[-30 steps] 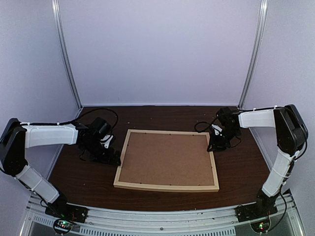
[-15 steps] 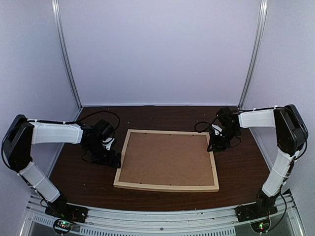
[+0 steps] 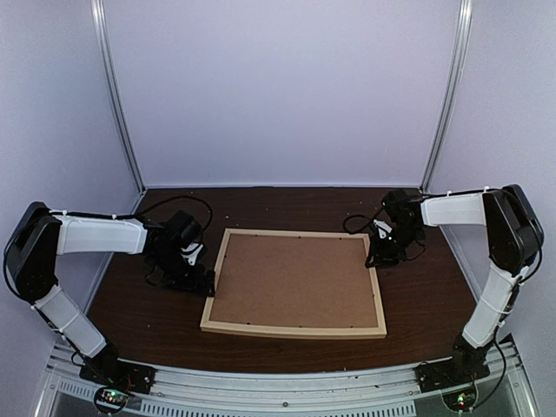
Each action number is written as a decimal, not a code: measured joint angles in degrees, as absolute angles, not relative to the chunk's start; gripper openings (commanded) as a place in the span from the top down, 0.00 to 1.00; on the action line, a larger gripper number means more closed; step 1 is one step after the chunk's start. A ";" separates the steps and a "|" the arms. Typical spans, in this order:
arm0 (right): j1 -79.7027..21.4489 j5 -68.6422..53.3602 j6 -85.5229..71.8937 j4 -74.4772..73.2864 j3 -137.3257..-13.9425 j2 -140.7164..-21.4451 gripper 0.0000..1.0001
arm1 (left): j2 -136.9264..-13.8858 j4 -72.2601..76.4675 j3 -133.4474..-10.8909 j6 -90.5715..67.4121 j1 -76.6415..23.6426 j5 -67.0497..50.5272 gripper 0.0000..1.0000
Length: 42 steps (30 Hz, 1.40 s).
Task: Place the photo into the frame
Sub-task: Press the fastener onto the backboard.
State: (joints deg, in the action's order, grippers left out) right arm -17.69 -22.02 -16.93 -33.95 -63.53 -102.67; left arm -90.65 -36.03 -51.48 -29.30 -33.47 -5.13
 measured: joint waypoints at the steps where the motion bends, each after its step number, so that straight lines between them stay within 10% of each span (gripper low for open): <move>1: -17.69 -22.02 -16.93 -33.95 -63.53 -102.69 0.74 | -90.65 -36.01 -51.46 -29.32 -33.47 -5.17 0.05; 28: -17.69 -22.04 -16.93 -33.63 -63.51 -102.78 0.73 | -93.56 -33.19 -52.66 -30.15 -36.82 -7.66 0.08; 42: -17.69 -22.02 -16.69 -33.65 -63.53 -102.76 0.73 | -98.35 -33.85 -62.65 -27.53 -30.98 -6.48 0.26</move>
State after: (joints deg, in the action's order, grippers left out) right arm -17.69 -22.02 -16.69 -33.65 -63.53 -102.76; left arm -98.35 -33.85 -62.65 -27.53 -30.98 -6.48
